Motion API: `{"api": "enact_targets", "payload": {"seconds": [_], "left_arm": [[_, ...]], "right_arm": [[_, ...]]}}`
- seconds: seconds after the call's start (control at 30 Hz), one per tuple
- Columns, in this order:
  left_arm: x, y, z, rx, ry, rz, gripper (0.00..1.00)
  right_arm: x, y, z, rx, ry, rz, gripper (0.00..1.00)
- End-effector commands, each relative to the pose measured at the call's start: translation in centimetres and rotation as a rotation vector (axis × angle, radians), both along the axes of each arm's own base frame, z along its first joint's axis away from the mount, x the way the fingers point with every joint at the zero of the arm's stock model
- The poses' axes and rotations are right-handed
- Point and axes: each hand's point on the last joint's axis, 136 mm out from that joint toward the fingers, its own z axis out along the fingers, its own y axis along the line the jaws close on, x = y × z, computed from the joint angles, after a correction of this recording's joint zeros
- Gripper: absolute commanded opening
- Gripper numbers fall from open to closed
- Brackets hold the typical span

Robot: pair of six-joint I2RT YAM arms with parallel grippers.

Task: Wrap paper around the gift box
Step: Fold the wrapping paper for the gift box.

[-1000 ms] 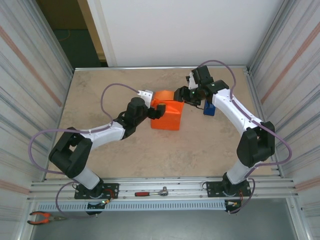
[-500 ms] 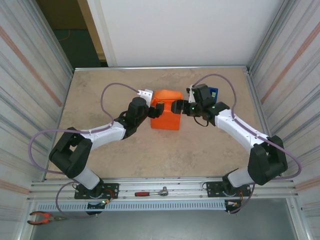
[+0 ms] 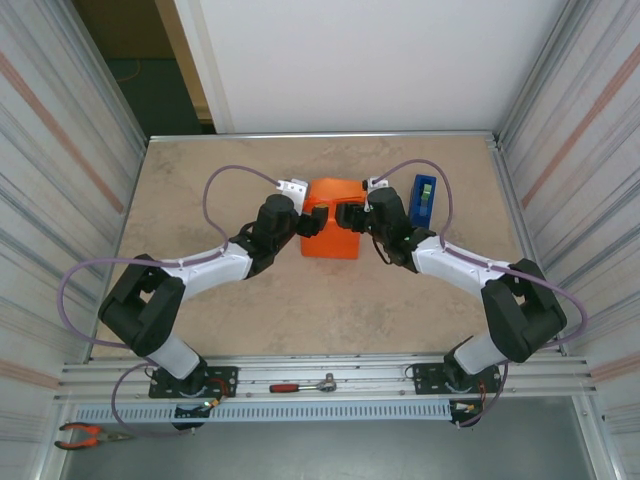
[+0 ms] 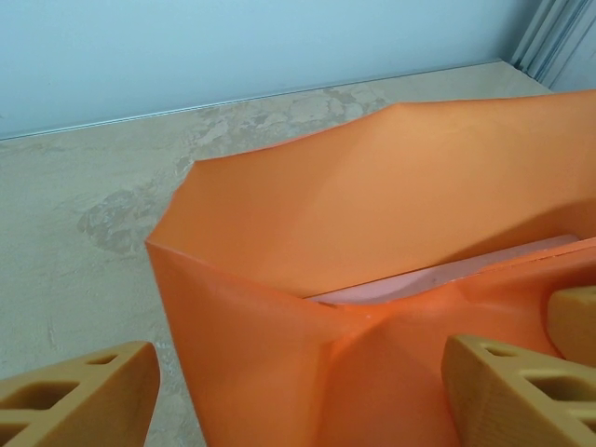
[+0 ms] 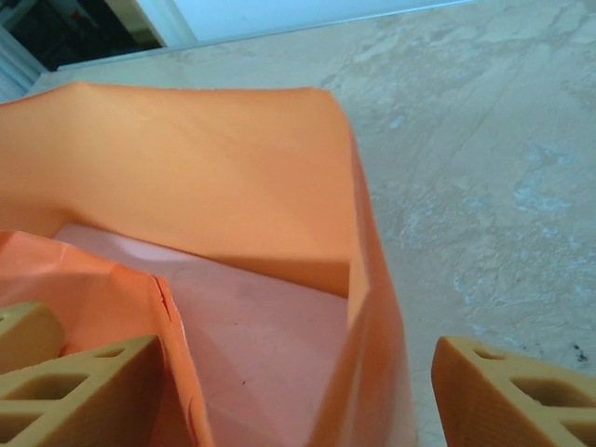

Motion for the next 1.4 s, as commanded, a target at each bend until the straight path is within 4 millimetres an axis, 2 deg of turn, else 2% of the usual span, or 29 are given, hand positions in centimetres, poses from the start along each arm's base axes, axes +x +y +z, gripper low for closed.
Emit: {"api": "enact_targets", "payload": {"seconds": [0.0, 0.13, 0.3, 0.4, 0.53, 0.63, 0.73, 0.8, 0.97, 1.07, 1.2, 1.37], "left_arm": [[0.0, -0.1, -1.0, 0.051, 0.013, -0.004, 0.78], [0.4, 0.2, -0.3, 0.045, -0.005, 0.012, 0.78], [1.6, 0.5, 0.5, 0.034, -0.019, 0.026, 0.73], [2.0, 0.2, 0.4, 0.036, -0.022, 0.016, 0.58], [2.1, -0.5, -0.4, 0.027, -0.009, -0.007, 0.36], [2.0, -0.9, -1.2, 0.019, 0.006, -0.011, 0.19], [1.9, -1.2, -0.9, 0.006, 0.008, -0.017, 0.0], [1.9, -1.4, 0.2, 0.0, -0.005, -0.025, 0.0], [1.6, -1.8, 4.7, -0.036, -0.077, -0.054, 0.0], [1.2, -1.9, 6.5, -0.057, -0.105, -0.072, 0.0], [0.9, -1.9, 6.0, -0.065, -0.096, -0.077, 0.0], [0.7, -1.6, 3.2, -0.075, -0.052, -0.063, 0.0]], "right_arm": [[1.0, -0.6, 0.1, -0.035, -0.032, -0.025, 0.65], [1.0, -0.4, -0.8, -0.042, -0.007, -0.014, 0.51], [0.6, -0.4, -1.8, -0.056, 0.012, -0.015, 0.48], [0.4, -0.5, -2.3, -0.069, 0.016, -0.016, 0.43], [0.2, -0.3, -2.8, -0.088, 0.023, -0.014, 0.31], [0.2, 0.2, -2.8, -0.093, 0.026, -0.002, 0.15], [0.1, 0.7, -2.1, -0.095, 0.023, 0.008, 0.0], [0.1, 1.0, -0.8, -0.087, 0.009, 0.013, 0.0], [-0.4, 1.2, 3.4, -0.061, -0.04, 0.022, 0.0], [-1.0, 1.1, 4.8, -0.048, -0.055, 0.015, 0.0], [-1.6, 0.5, 4.2, -0.046, -0.041, -0.008, 0.0], [-2.3, -0.4, 0.9, -0.05, 0.012, -0.044, 0.0]]}}
